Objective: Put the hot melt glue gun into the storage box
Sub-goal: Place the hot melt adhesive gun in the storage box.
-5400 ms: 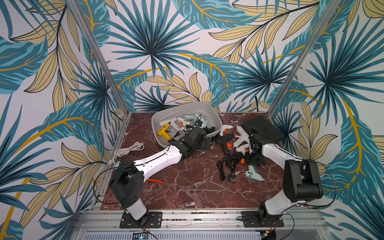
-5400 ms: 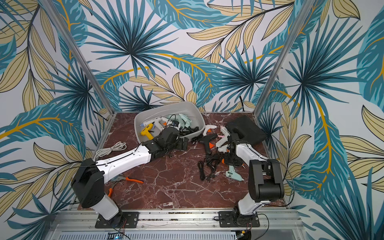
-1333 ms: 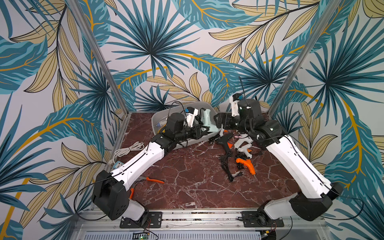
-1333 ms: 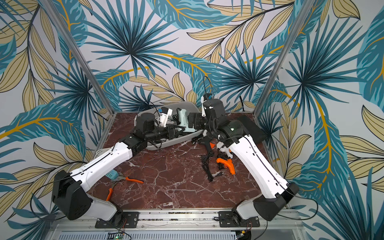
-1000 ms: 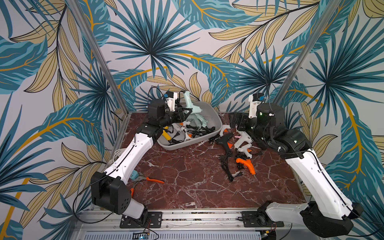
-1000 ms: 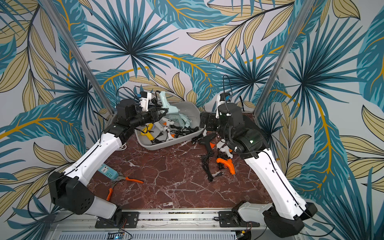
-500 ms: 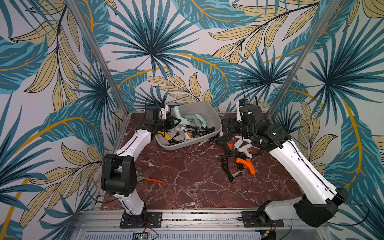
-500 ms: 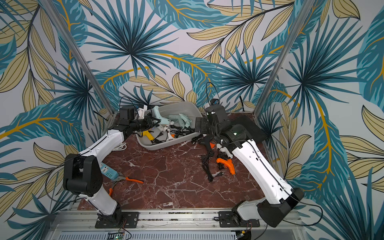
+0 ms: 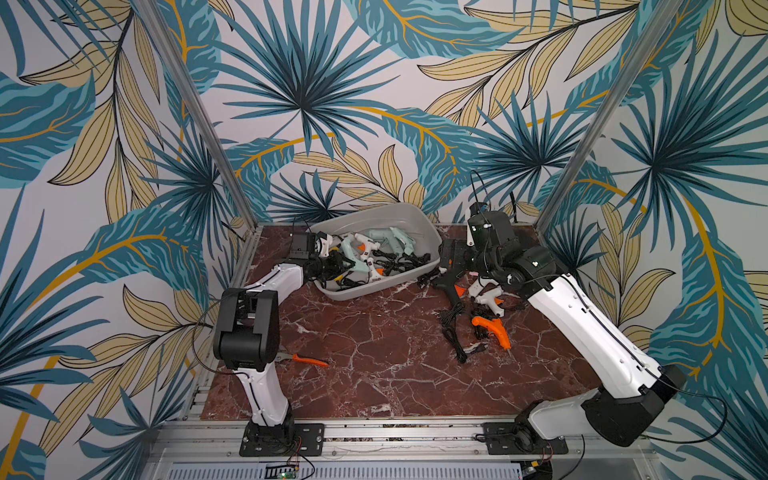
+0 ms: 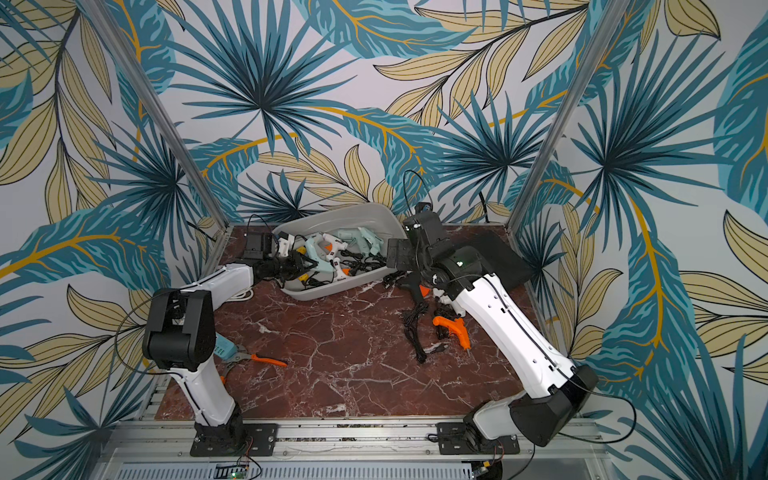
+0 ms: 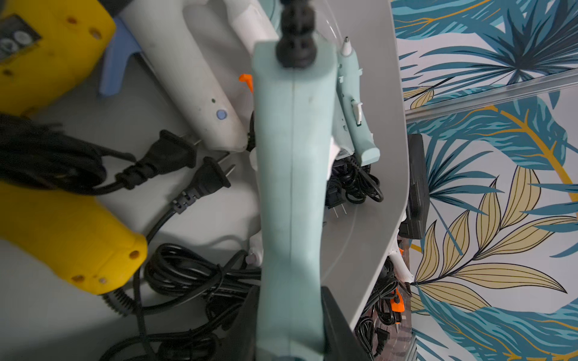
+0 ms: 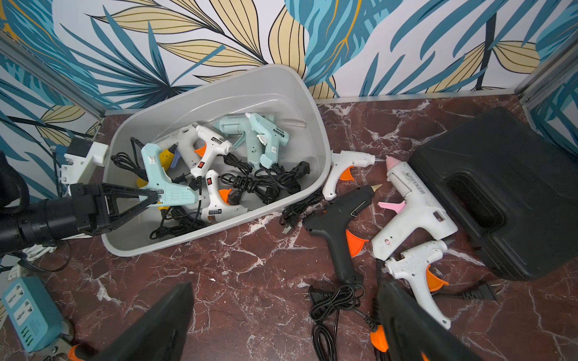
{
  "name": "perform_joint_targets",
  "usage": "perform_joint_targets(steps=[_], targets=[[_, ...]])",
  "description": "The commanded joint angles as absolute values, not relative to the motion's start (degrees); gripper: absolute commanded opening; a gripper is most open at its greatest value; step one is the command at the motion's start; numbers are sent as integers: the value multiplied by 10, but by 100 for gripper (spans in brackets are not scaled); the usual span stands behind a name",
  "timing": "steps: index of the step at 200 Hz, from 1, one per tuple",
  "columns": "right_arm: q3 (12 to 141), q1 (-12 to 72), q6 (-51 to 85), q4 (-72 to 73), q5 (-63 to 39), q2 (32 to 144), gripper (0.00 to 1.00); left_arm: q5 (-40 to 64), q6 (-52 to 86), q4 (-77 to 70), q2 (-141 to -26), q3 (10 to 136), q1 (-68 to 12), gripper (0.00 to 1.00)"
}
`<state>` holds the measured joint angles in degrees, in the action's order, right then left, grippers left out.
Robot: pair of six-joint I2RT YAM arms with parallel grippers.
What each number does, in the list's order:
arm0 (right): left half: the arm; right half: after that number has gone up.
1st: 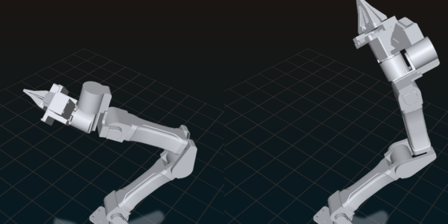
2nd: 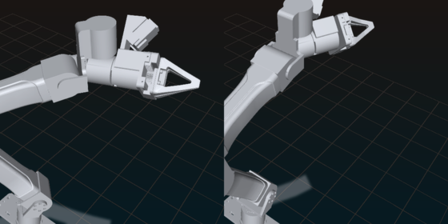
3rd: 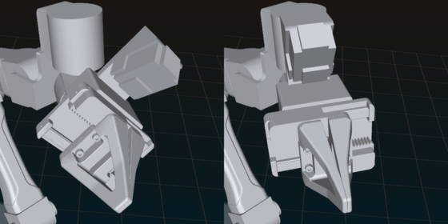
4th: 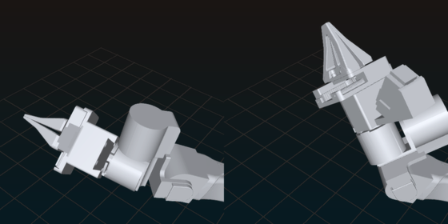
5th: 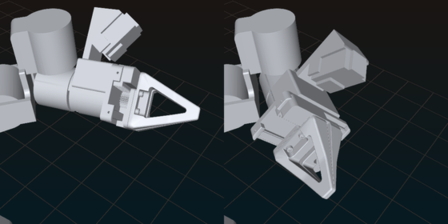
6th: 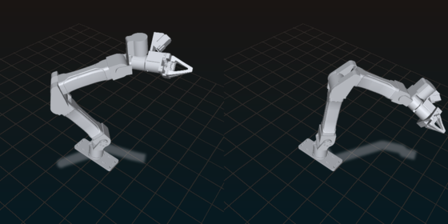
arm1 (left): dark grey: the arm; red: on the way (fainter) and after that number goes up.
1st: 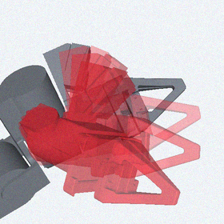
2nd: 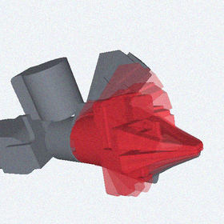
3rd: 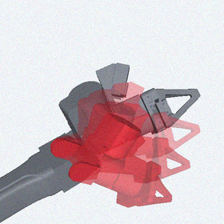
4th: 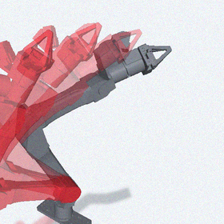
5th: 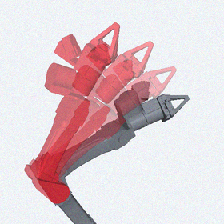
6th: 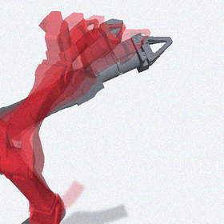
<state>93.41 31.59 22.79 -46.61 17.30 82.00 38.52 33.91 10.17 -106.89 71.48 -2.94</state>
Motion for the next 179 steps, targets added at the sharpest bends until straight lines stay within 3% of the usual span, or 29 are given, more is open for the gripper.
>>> perform_joint_targets(steps=[1,38,90,179], targets=[[923,315,235,-476,175,830,96,379,323,127,-1085,718,-24,5],[921,315,235,-482,177,844,96,349,306,154,-1100,725,-23,22],[914,309,243,-495,186,861,96,303,295,193,-1091,730,-23,59],[827,257,303,-499,177,846,96,125,300,264,-990,718,-23,83]])
